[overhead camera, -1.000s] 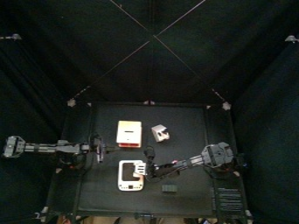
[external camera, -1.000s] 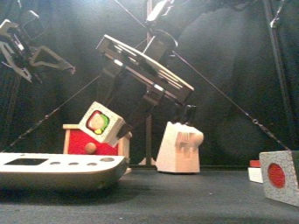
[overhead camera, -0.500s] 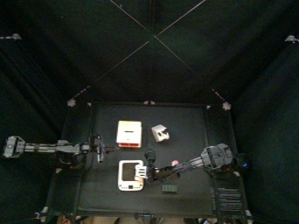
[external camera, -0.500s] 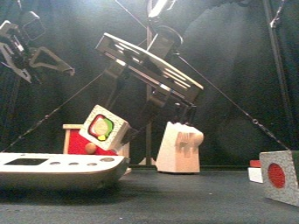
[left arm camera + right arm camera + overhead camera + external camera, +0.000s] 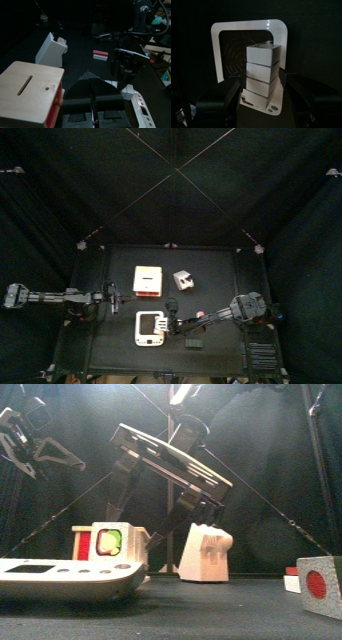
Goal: Put sushi roll on stove
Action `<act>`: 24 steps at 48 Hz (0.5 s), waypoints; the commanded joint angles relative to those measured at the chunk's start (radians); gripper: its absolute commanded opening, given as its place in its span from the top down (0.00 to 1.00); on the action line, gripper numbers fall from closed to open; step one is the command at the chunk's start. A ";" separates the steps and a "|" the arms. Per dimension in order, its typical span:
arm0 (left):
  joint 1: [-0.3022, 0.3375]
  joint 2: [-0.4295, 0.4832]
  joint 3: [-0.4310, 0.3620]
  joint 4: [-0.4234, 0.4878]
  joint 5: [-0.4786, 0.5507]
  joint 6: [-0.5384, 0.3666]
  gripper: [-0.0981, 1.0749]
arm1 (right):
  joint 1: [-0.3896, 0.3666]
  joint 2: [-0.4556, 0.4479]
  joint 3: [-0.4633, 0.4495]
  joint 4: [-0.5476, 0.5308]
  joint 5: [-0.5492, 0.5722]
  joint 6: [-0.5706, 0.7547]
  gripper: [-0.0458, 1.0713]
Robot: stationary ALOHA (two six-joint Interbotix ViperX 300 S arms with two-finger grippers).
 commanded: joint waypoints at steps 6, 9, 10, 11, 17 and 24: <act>0.003 0.002 -0.012 0.002 -0.003 0.000 0.92 | -0.002 -0.038 -0.025 -0.012 -0.005 -0.008 0.16; 0.003 0.000 -0.012 0.002 -0.003 0.000 0.92 | -0.002 -0.041 -0.025 -0.021 -0.005 -0.009 0.16; 0.003 0.002 -0.012 0.000 -0.003 0.000 0.92 | -0.002 -0.043 -0.025 -0.025 -0.003 -0.009 0.16; 0.003 0.002 -0.012 0.002 -0.003 0.000 0.92 | -0.002 -0.046 -0.023 -0.026 -0.003 -0.009 0.16; 0.003 0.000 -0.012 0.000 -0.003 0.000 0.92 | -0.002 -0.057 -0.020 -0.031 0.000 -0.011 0.16; 0.003 0.000 -0.012 0.002 -0.003 0.000 0.92 | -0.002 -0.072 -0.009 -0.049 0.002 -0.012 0.16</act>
